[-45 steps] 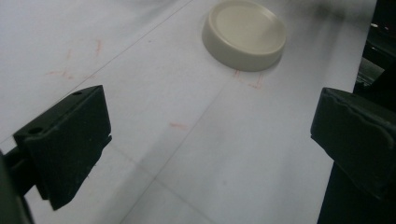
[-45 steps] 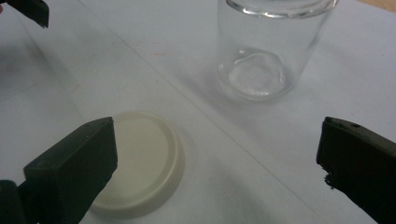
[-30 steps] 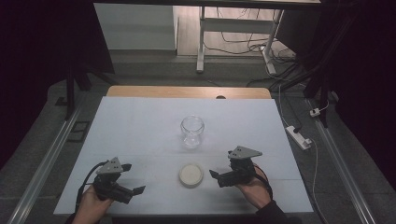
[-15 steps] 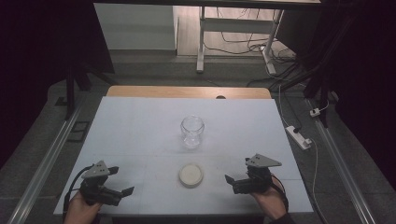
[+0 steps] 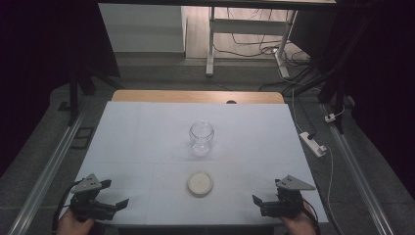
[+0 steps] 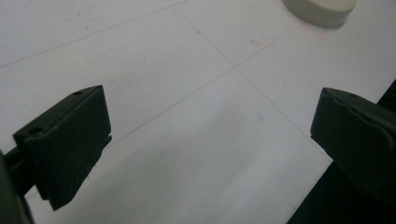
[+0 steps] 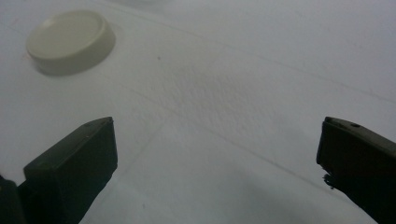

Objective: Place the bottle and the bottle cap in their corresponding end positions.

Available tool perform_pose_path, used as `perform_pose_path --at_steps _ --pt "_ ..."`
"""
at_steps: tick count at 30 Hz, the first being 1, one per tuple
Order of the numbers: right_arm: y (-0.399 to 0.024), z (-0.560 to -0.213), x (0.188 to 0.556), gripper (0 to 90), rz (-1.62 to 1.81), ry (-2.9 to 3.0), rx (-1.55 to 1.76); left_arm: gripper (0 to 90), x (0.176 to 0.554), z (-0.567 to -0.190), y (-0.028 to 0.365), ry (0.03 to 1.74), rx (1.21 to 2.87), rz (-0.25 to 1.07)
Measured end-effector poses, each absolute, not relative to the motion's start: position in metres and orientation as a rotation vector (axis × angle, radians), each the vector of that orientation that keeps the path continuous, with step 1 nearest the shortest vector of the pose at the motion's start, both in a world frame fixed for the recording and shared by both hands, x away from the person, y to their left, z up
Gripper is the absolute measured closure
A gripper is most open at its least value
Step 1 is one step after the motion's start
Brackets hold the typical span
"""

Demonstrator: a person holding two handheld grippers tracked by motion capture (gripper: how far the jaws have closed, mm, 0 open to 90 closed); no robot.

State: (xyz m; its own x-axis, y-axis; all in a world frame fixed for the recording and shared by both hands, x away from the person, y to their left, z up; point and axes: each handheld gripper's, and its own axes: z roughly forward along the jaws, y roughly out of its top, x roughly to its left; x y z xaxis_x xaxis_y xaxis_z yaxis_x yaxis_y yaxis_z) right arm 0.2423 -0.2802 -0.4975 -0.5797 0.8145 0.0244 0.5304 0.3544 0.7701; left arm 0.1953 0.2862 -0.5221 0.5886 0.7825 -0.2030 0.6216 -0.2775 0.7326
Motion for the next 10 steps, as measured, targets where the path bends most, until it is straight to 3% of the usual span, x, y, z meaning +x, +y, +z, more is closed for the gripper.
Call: perform_pose_path --at_steps 10 --pt "-0.294 -0.499 0.231 0.0 1.048 2.259 1.235 0.0 0.195 -0.523 0.287 1.145 2.018 0.234"
